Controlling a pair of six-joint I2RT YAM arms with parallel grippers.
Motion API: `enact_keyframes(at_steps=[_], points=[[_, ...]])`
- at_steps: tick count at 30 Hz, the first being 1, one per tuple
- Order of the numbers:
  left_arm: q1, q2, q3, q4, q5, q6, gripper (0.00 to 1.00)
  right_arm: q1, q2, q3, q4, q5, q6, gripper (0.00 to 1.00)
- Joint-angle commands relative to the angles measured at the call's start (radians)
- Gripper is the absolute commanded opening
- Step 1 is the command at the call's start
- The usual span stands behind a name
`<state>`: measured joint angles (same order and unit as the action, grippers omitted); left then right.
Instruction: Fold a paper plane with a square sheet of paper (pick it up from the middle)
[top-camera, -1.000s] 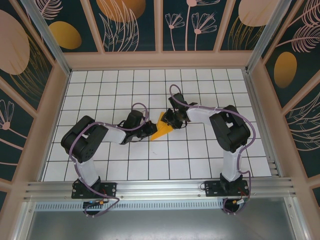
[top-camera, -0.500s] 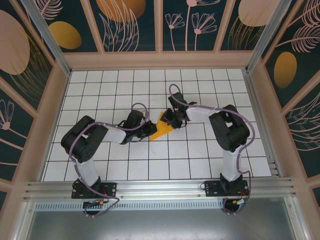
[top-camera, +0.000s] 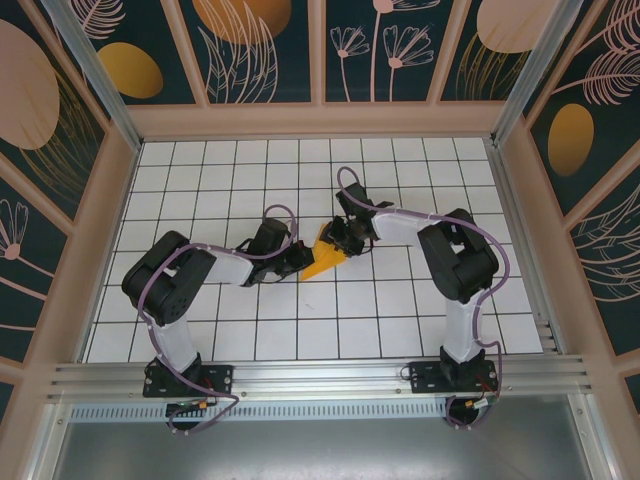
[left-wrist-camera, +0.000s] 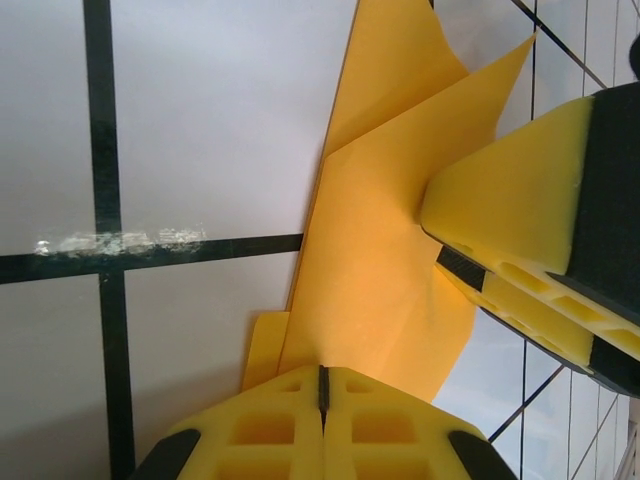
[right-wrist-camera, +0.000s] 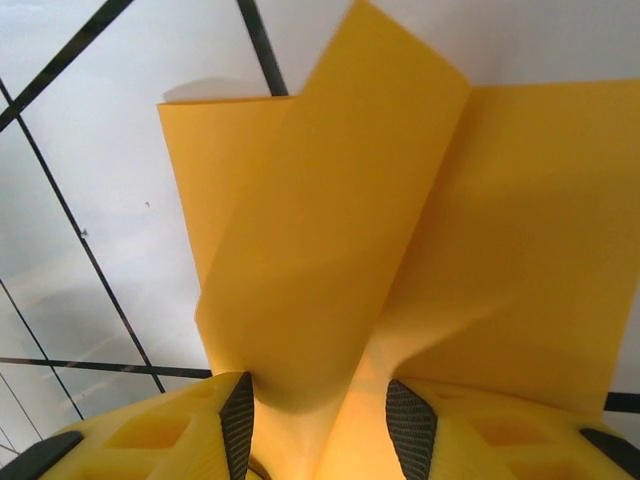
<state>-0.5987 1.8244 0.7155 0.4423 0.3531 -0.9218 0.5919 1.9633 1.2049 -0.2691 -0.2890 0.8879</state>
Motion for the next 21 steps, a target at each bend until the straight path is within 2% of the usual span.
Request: enact_keyframes(at_steps=[1,10,12,17,21], points=[[0.000,0.044,0.006,-0.135,-0.072,0.009,0.05,-0.014,0.050,-0.024,-0.054,0.083,-0.072,0.47],[-0.001,0.066,0.012,-0.163,-0.072,0.015,0.03,-0.038,-0.153,-0.019,0.059,-0.039,-0.214,0.47],[0.000,0.067,0.012,-0.164,-0.071,0.015,0.03,-0.039,-0.162,-0.039,0.089,-0.070,-0.232,0.41],[0.000,0.066,0.016,-0.178,-0.074,0.017,0.01,-0.018,-0.122,-0.051,0.133,-0.159,-0.270,0.18],[0.000,0.068,0.018,-0.189,-0.081,0.015,0.01,-0.003,-0.086,-0.062,0.150,-0.170,-0.282,0.09]])
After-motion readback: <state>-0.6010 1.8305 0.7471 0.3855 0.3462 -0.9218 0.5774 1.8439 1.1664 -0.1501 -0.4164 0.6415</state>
